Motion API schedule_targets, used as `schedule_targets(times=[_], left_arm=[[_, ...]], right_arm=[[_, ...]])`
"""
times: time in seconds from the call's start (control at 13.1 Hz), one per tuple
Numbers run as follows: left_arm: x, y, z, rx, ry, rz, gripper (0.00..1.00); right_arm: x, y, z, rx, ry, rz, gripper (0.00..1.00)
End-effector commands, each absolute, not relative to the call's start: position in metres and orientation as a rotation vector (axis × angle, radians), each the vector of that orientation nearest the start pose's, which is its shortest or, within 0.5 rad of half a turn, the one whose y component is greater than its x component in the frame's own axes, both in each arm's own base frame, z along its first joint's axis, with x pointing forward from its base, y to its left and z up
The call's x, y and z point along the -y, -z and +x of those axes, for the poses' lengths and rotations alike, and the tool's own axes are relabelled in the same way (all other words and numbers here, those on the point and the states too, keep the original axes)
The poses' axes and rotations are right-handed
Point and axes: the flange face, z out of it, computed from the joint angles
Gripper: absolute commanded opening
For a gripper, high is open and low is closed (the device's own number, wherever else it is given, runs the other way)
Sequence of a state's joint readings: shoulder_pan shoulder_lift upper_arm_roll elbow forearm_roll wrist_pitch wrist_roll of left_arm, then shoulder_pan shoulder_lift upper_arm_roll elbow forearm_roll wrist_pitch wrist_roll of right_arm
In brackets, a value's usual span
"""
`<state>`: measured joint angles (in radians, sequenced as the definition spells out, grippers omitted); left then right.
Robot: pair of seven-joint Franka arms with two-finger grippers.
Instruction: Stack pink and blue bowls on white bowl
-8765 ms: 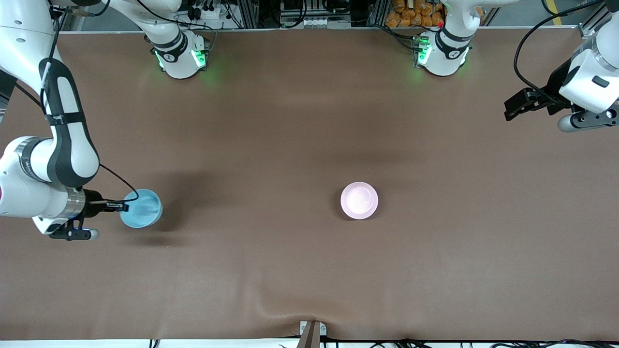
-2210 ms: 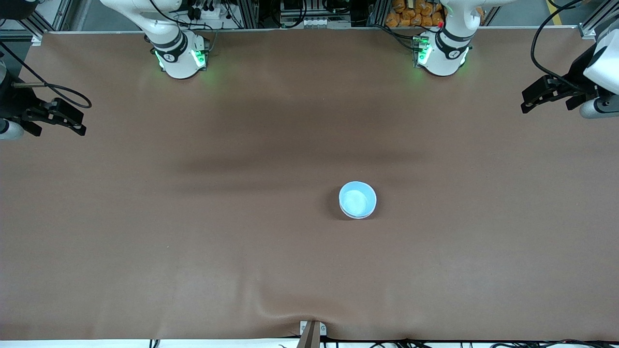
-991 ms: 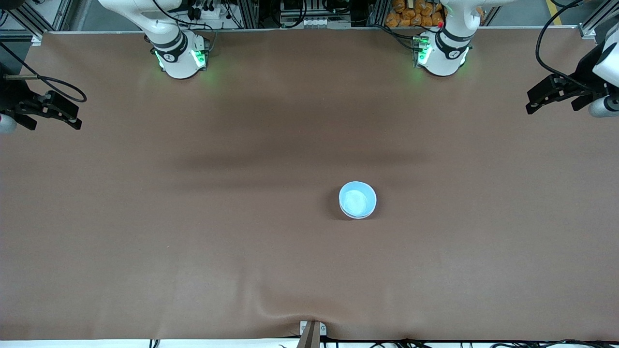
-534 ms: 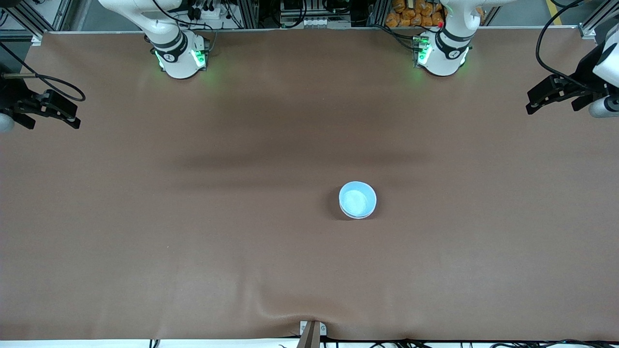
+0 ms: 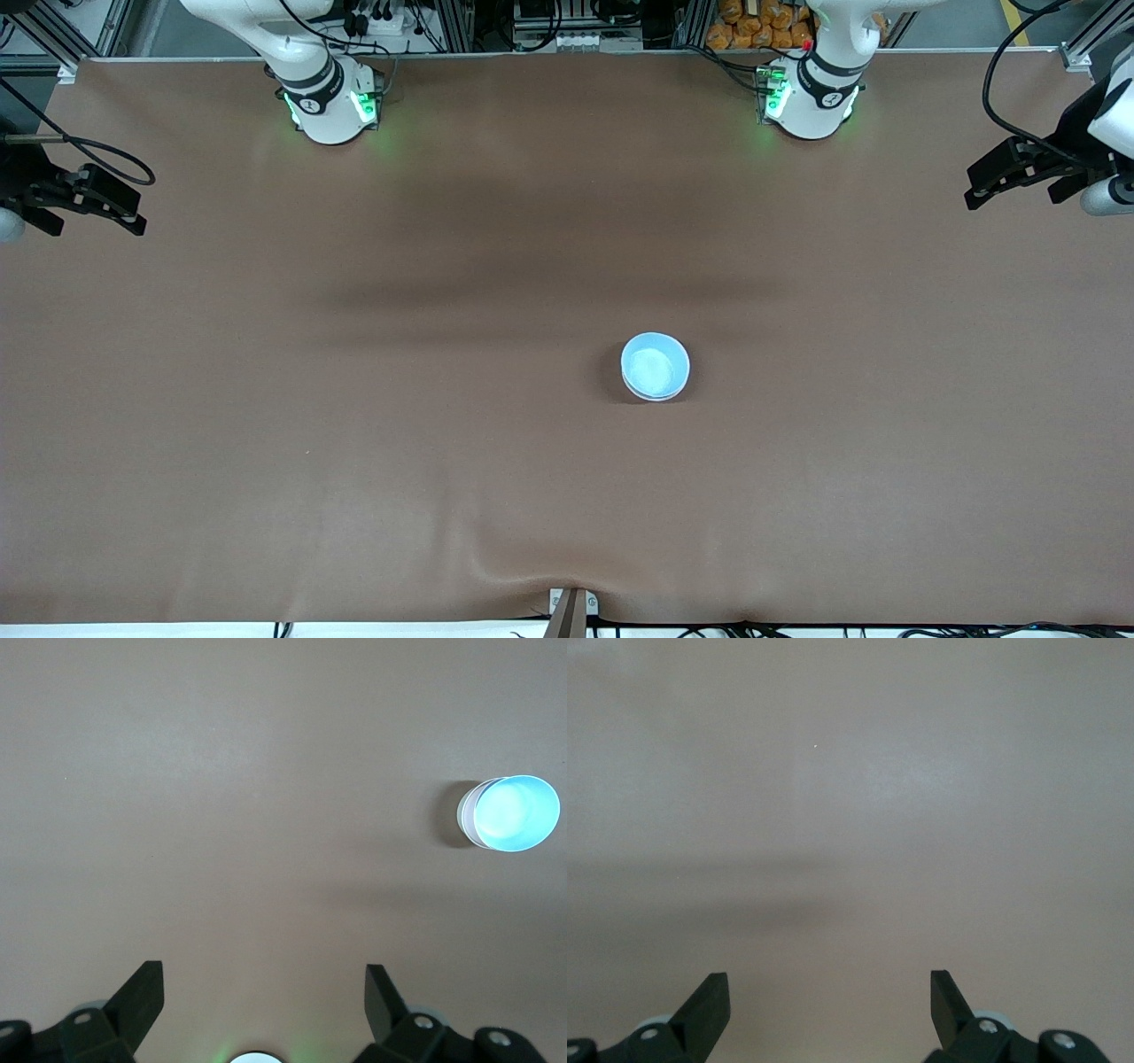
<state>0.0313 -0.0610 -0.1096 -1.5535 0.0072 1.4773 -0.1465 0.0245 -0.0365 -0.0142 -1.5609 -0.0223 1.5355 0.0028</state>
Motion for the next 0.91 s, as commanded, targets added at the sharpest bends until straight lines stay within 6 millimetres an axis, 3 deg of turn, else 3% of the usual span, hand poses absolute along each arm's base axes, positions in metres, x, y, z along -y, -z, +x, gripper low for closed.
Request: schedule_targets(times=[0.0,0.15,0.84], left_arm=[[0.038,-0.662,0.527,0.101,-0.018,-3.115,1.00],[0.030,-0.668,0.528,0.120,0.001,-3.116,1.00],[0.034,-0.664,0.530,0.111,-0.009,-3.115,1.00]], right_arm=[[-0.003,-0.654,0.535,0.011,0.020,-3.177,1.00],[-0.004,-0.652,0.535,0.007,0.015,-3.177,1.00],[-0.012,-0.643,0.541,0.020,-0.004,-3.170,1.00]])
